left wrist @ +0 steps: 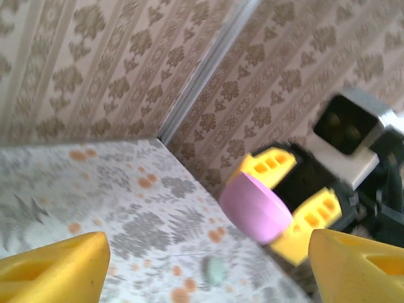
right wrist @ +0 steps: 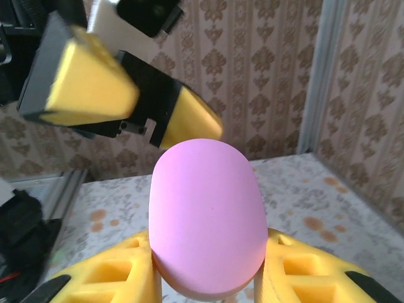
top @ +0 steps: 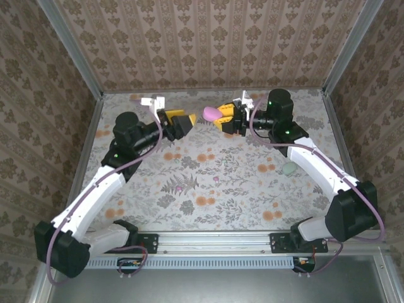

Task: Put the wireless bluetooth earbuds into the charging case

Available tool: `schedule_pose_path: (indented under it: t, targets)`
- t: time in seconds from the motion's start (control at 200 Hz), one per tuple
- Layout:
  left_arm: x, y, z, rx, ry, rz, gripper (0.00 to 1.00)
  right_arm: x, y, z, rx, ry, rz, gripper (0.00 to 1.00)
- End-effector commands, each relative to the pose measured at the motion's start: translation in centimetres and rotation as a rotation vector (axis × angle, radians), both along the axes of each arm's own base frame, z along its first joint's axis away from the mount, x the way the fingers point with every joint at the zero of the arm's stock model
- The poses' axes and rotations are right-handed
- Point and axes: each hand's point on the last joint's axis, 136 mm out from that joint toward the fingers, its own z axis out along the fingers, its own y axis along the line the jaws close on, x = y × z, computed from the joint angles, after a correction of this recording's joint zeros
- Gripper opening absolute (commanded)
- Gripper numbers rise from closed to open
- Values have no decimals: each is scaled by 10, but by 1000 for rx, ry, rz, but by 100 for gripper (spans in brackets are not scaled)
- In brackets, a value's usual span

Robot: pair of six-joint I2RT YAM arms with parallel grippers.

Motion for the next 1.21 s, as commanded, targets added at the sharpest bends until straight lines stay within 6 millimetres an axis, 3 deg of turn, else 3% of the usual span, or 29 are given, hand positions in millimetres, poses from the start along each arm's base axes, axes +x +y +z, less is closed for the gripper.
schedule_pose_path:
  t: [0.0, 0.175, 0.39, 0.755, 1.2]
  targets:
    - [-20, -5, -9, 132, -363, -99, 80, -15, 3, 0, 4, 105, 113, 32]
    - [-31, -18, -24, 169, -393, -271, 77, -22, 3, 3, 6, 107, 153, 32]
    - [-35, -30, -23, 132, -457, -373, 78, -23, 3, -2, -11, 111, 162, 32]
    - [-39, -43, -18, 113, -458, -420, 71, -26, 5, -15, -44, 80, 178, 32]
    - [-36, -52, -18, 117, -435, -423, 64, -32, 9, -16, -42, 62, 220, 33]
